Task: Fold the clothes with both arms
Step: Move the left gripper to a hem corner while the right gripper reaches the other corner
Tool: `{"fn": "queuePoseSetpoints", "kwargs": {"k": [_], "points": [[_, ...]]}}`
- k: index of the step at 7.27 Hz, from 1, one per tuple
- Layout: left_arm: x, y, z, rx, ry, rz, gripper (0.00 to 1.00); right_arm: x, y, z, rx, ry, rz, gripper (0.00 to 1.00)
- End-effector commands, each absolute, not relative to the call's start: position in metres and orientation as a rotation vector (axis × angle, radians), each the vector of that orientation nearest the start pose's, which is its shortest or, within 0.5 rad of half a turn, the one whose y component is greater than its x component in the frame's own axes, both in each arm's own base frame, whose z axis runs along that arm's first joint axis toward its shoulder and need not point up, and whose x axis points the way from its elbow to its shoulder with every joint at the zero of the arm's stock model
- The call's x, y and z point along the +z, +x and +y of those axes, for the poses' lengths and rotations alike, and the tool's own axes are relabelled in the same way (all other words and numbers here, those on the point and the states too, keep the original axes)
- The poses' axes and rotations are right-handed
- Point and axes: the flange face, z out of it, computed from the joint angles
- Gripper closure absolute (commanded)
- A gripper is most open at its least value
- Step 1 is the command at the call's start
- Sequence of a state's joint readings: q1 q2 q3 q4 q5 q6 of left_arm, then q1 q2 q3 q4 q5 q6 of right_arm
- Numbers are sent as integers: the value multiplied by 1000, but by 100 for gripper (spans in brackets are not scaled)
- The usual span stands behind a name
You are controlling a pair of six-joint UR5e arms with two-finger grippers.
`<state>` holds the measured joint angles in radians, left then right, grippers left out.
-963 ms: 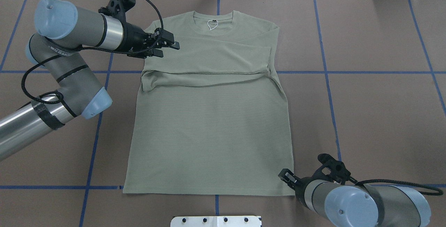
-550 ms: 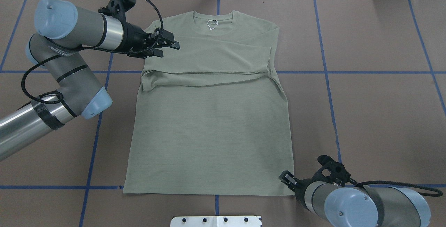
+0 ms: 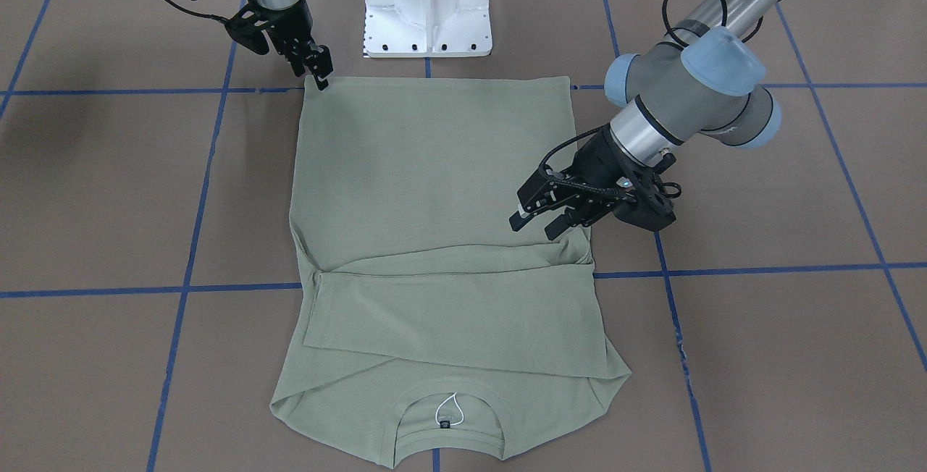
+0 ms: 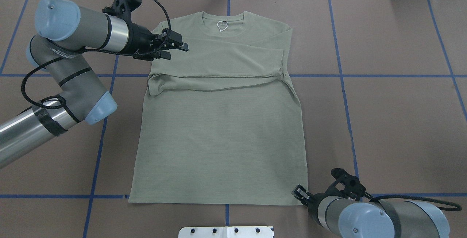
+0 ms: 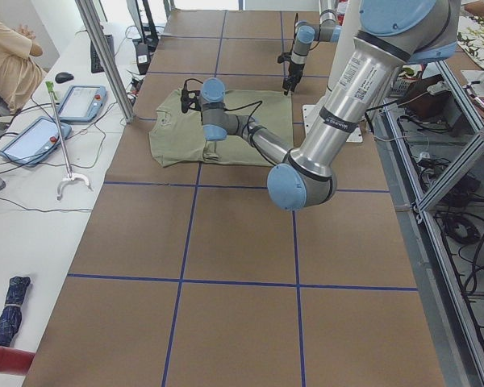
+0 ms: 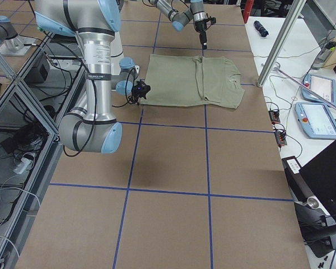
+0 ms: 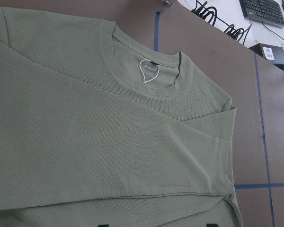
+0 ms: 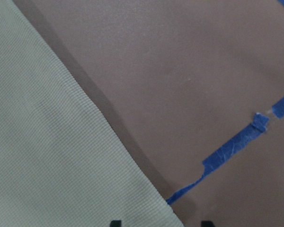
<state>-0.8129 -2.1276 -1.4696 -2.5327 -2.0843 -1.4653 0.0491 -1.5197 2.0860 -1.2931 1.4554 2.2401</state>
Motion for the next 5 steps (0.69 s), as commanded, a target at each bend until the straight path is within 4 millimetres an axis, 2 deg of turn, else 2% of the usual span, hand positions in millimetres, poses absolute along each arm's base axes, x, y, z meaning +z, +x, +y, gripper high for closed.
{"fn": "queuePoseSetpoints", "kwargs": {"k": [1, 3, 4, 5], "points": [[272, 403, -549, -221, 230, 1416, 25, 366, -483, -169, 725, -159, -859, 100], [274, 402, -547, -217, 224, 1416, 25, 359, -480, -169, 724, -164, -873, 100], [263, 398, -540, -222, 208, 1435, 24, 346, -472, -170, 723, -176, -899, 100], [284, 381, -516, -256, 141, 1436, 24, 340, -464, -169, 719, -189, -910, 100]]}}
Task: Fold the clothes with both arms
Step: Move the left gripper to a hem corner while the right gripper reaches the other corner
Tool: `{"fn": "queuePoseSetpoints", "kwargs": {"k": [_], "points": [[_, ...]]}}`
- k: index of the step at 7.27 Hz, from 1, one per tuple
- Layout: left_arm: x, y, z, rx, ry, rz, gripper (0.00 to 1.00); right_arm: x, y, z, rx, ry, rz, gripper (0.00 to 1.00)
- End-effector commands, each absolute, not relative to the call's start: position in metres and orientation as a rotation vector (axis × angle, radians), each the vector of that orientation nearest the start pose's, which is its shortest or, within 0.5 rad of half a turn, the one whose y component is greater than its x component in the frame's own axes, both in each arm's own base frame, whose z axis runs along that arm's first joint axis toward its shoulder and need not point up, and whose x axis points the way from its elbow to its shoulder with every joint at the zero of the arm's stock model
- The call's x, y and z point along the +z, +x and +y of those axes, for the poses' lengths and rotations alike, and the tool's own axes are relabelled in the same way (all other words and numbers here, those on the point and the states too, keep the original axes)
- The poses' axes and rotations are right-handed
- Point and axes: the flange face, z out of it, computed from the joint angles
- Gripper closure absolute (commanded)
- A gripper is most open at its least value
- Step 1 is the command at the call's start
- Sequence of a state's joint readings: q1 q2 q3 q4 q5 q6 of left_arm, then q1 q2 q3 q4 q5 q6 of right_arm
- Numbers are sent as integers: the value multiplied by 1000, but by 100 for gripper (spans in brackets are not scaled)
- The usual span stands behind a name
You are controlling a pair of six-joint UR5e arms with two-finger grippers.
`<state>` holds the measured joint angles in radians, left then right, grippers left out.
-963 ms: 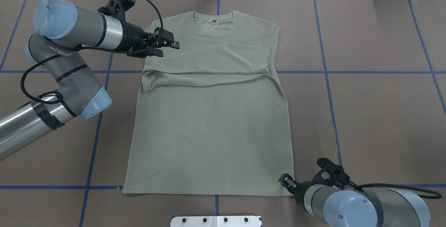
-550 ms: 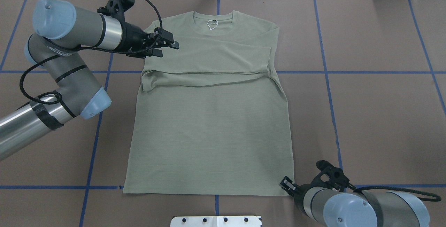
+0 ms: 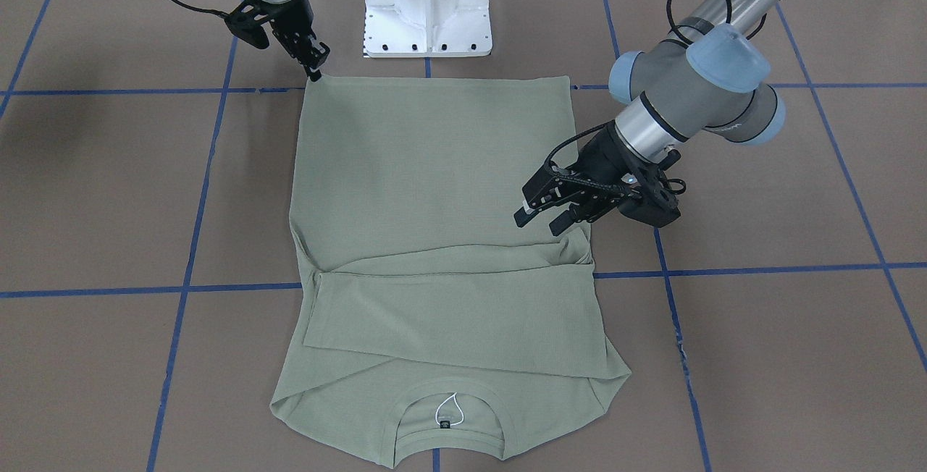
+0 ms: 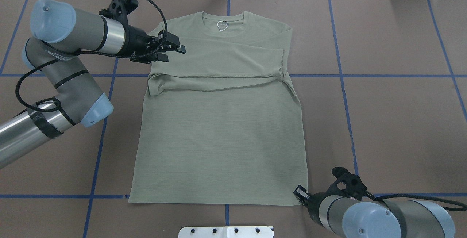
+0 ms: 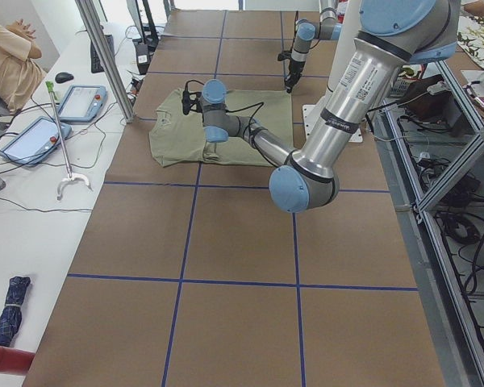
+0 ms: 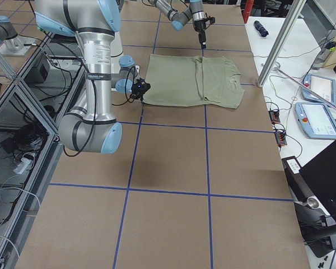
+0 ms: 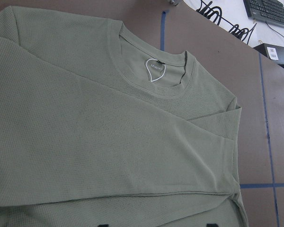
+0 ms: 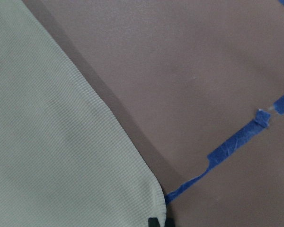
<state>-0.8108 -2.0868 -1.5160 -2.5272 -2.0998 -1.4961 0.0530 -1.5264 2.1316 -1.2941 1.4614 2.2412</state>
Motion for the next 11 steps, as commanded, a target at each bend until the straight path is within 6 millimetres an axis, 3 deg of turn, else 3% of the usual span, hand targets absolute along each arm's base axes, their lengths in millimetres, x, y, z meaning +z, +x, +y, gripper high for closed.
{"fn": "queuePoseSetpoints", "kwargs": {"k": [1, 3, 4, 6, 7, 8, 11], "points": [[307, 362, -484, -262, 127, 1426, 24, 338, -462, -170, 722, -191, -916, 100], [374, 344, -436, -335, 95, 1296, 23, 336, -461, -171, 723, -191, -921, 100], [391, 345, -413, -388, 49, 1190, 23, 334, -460, -172, 724, -191, -924, 100], [389, 363, -325, -378, -63, 1055, 23, 332, -459, -173, 726, -192, -928, 100], [388, 379, -293, -396, -120, 1037, 23, 332, -459, -174, 728, -190, -929, 100], [393, 411, -255, -436, -154, 1005, 23, 331, -458, -174, 730, -191, -931, 100], [405, 429, -239, -429, -169, 967, 25, 329, -455, -178, 731, -202, -932, 100]]}}
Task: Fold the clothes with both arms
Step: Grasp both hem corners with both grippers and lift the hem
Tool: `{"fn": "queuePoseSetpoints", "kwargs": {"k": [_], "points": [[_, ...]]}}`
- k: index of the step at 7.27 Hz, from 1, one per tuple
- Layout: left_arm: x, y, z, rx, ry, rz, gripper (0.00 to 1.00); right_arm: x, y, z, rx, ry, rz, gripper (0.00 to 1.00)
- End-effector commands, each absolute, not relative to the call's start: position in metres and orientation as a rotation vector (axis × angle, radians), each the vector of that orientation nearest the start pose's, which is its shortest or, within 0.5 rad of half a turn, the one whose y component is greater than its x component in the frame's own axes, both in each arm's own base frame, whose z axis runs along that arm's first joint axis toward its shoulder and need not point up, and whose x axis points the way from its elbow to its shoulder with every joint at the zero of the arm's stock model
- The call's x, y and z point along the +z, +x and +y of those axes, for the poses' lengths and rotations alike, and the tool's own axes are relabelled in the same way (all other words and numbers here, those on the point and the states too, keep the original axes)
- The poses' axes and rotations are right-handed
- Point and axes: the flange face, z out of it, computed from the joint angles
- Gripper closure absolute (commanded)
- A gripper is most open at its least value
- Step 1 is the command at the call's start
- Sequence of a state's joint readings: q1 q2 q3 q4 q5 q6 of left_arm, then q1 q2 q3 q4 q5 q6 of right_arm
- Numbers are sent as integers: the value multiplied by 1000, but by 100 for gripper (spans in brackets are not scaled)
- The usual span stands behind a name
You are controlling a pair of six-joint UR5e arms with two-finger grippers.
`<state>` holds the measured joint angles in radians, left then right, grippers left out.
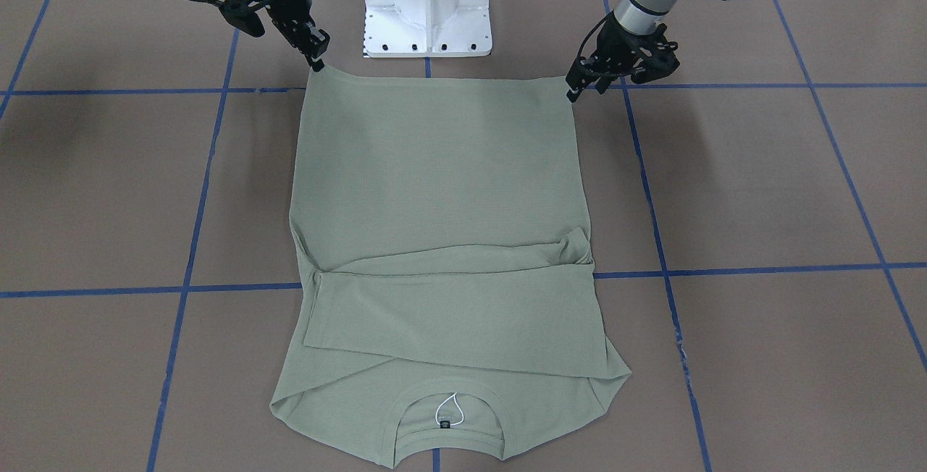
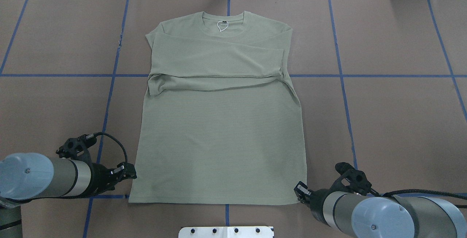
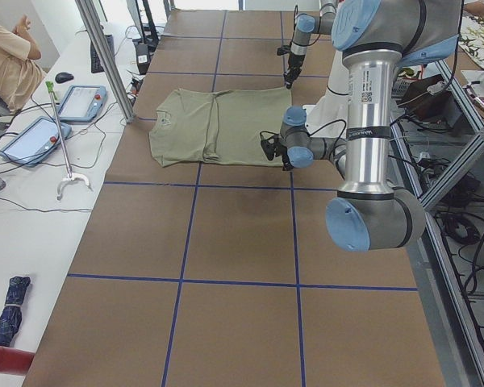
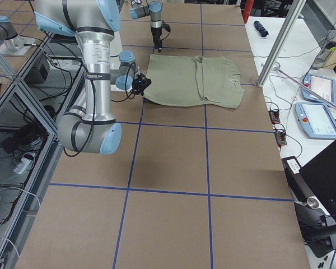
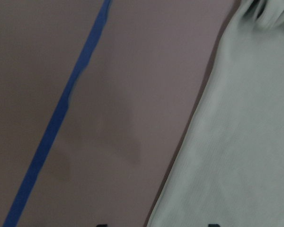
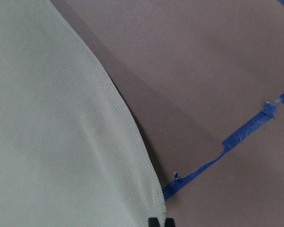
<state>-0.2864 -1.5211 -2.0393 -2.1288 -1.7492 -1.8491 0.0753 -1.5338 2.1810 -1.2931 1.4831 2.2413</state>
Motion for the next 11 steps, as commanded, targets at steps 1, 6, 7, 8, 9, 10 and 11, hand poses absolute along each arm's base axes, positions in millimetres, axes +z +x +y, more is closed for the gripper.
{"fn": "queuePoseSetpoints", "kwargs": {"k": [1, 6, 7, 8, 9, 10, 11], "points": [[406, 433, -234, -438, -185, 965, 26, 329, -454, -178, 731, -202, -932, 100], [399, 445, -213, -394, -210, 972, 43, 327, -454, -178, 731, -203, -937, 100], [395, 449, -210, -386, -214, 978, 44, 325, -452, -177, 730, -205, -943, 100], [394, 450, -210, -385, -214, 981, 49, 325, -452, -177, 730, -205, -943, 100], [392, 450, -210, -384, -213, 985, 66, 325, -452, -177, 730, -205, -943, 100], [394, 448, -211, -387, -212, 982, 91, 325, -452, -178, 732, -205, -943, 100], [395, 447, -213, -390, -210, 979, 100, 325, -452, -178, 732, -205, -943, 100]]}}
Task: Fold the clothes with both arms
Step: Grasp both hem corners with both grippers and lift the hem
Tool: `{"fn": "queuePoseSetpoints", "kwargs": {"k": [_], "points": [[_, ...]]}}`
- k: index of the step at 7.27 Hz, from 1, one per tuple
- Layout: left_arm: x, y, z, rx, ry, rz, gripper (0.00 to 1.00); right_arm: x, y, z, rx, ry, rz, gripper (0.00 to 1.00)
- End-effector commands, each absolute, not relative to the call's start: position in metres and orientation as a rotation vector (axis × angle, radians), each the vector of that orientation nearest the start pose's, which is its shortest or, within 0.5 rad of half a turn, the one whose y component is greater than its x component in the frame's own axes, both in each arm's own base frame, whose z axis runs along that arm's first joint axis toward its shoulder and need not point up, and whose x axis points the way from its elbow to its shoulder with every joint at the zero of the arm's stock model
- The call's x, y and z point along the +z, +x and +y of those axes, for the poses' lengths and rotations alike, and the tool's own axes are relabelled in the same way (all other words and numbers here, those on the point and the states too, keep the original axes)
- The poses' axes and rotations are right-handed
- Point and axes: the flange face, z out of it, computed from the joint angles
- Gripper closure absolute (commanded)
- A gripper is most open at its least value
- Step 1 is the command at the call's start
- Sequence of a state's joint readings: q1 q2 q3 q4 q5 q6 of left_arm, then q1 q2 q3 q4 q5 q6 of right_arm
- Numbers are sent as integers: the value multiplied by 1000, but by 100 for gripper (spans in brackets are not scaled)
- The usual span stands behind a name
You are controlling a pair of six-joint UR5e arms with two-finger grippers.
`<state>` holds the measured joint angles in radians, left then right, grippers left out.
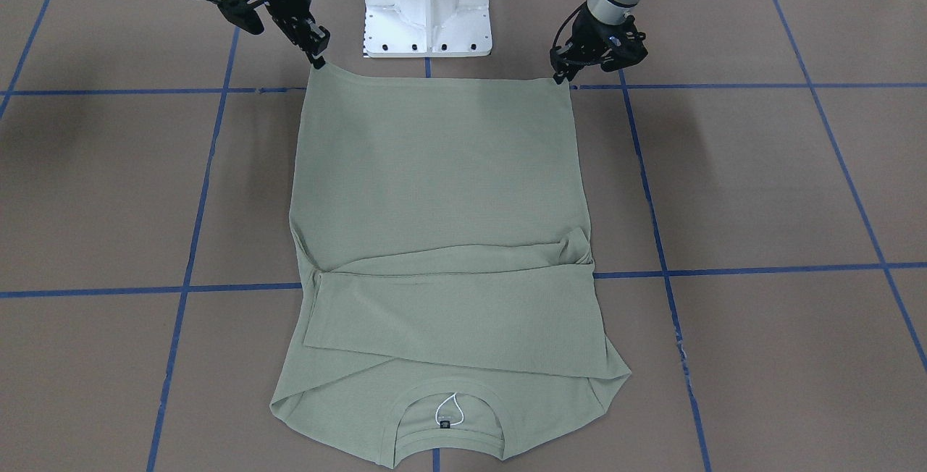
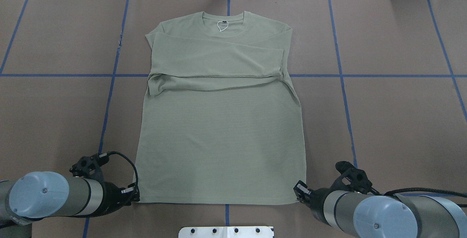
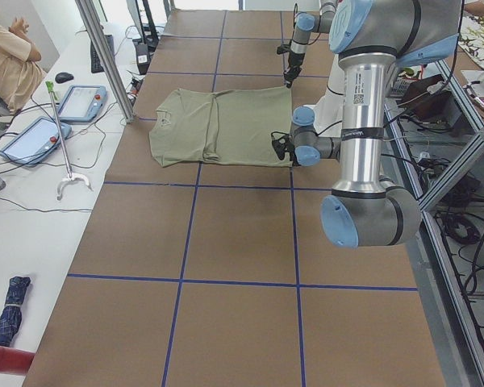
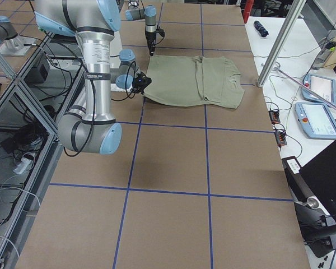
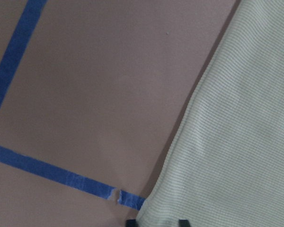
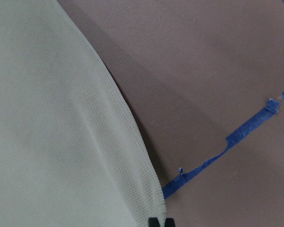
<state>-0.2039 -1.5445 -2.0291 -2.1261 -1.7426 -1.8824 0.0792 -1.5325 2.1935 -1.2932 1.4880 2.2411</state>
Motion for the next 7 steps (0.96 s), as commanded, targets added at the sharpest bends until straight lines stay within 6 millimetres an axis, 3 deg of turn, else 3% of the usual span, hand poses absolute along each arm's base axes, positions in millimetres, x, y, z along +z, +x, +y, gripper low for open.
{"fn": "queuePoseSetpoints", "kwargs": {"k": [1, 4, 7], "points": [[395, 447, -213, -390, -210, 979, 100, 325, -452, -178, 732, -203, -943, 100], [349, 424, -206, -376, -216, 1067, 100, 316, -445, -179, 733, -209, -961, 100], [279, 385, -177, -358, -274, 1099, 100, 307, -390, -168, 703, -265, -964, 100]]}}
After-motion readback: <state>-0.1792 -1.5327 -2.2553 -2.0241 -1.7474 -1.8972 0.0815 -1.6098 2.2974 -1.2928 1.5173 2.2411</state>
